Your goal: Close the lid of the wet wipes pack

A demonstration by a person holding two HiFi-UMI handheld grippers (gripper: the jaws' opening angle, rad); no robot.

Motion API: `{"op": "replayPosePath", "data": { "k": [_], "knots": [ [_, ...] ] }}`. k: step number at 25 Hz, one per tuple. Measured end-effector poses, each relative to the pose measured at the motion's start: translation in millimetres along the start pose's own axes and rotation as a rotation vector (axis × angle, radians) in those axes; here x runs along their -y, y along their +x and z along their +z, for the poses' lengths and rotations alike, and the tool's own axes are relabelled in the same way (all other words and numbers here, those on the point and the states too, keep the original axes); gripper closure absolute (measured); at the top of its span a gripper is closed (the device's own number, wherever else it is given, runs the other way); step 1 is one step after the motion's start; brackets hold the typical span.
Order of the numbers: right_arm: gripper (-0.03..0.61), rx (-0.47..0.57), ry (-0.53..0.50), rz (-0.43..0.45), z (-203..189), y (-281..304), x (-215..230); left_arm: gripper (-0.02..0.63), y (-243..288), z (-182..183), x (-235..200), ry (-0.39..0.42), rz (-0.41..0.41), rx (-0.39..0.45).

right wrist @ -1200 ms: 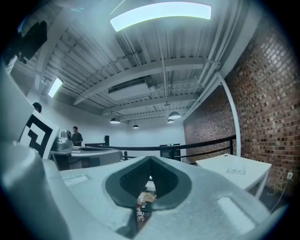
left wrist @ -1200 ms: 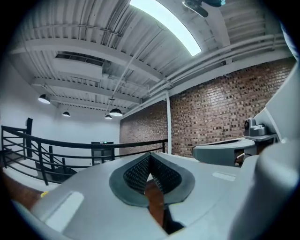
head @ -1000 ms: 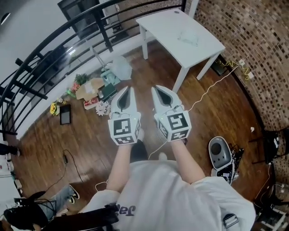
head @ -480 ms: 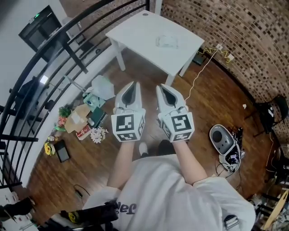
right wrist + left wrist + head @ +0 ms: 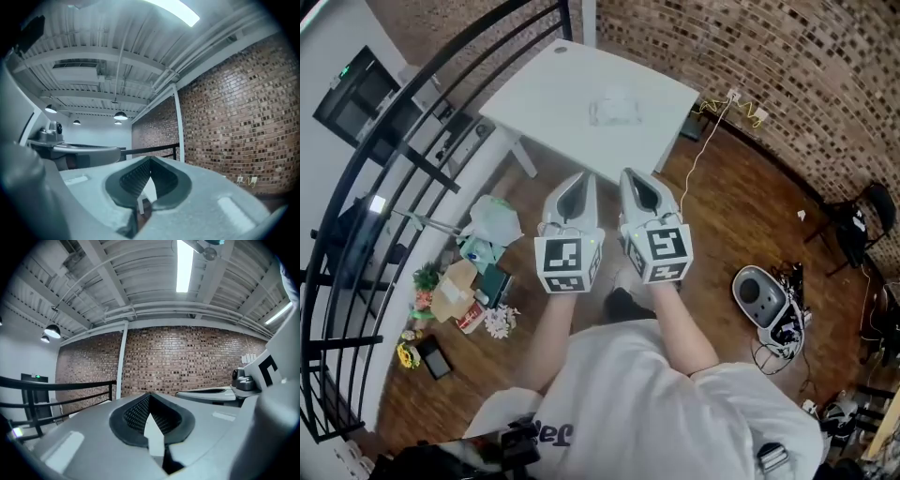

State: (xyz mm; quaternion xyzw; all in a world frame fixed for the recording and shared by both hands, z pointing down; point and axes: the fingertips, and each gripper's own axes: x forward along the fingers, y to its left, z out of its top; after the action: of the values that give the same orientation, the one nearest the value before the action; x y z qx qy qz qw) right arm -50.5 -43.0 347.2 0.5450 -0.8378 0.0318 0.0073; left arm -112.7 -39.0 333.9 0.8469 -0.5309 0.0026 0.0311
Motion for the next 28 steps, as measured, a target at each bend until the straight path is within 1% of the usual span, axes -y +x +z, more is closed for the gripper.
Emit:
{"op": "replayPosePath", "data": {
  "k": [4,7,9,11,14,17,19,20,22,24,25,26,28],
  "knots": [
    [0.591,0.044,-0.016,-0.011,26.7,52.4,47.7,0.597,66.4,20.8,-19.5,0.031,0.018,0.015],
    [0.591,0.043,0.015,-0.013,28.7,81.5,80.4,0.597,100.3,18.5,-31.1,0.040,0.038,-0.008],
    [0.591,0.016,0.029,-0.029,15.8,101.4,103.1,0.597,123.2,9.9,-36.2,0.042,0.038,-0.028],
    [0.591,-0.040,0.040,-0.057,-8.0,122.0,122.8,0.597,144.2,-3.2,-46.6,0.032,0.041,-0.062],
    [0.591,-0.109,0.049,-0.069,-39.4,148.5,133.7,0.597,170.0,-24.4,-73.1,0.000,0.046,-0.104],
    [0.591,-0.140,0.044,-0.094,-54.6,184.2,143.0,0.597,212.5,-42.5,-99.4,-0.026,0.012,-0.124],
    [0.591,-0.152,0.032,-0.096,-52.9,210.3,147.6,0.597,245.3,-44.2,-111.4,-0.023,-0.018,-0.122],
    [0.591,-0.148,0.014,-0.089,-45.7,222.0,148.1,0.597,259.7,-37.8,-116.2,-0.019,-0.032,-0.109],
    [0.591,-0.116,-0.030,-0.089,-20.7,242.3,151.9,0.597,284.5,-12.8,-123.7,-0.006,-0.059,-0.059],
    [0.591,-0.088,-0.054,-0.119,-0.1,256.4,161.1,0.597,303.6,11.1,-128.0,0.003,-0.093,-0.010],
    [0.591,-0.086,-0.058,-0.137,3.4,261.2,165.8,0.597,311.1,16.2,-129.6,0.003,-0.110,0.001],
    [0.591,-0.090,-0.060,-0.151,2.4,265.7,169.9,0.597,318.2,15.7,-131.5,-0.001,-0.126,0.001],
    [0.591,-0.121,-0.055,-0.165,-11.3,274.6,177.8,0.597,332.3,0.0,-134.9,-0.011,-0.149,-0.032]
  ]
}}
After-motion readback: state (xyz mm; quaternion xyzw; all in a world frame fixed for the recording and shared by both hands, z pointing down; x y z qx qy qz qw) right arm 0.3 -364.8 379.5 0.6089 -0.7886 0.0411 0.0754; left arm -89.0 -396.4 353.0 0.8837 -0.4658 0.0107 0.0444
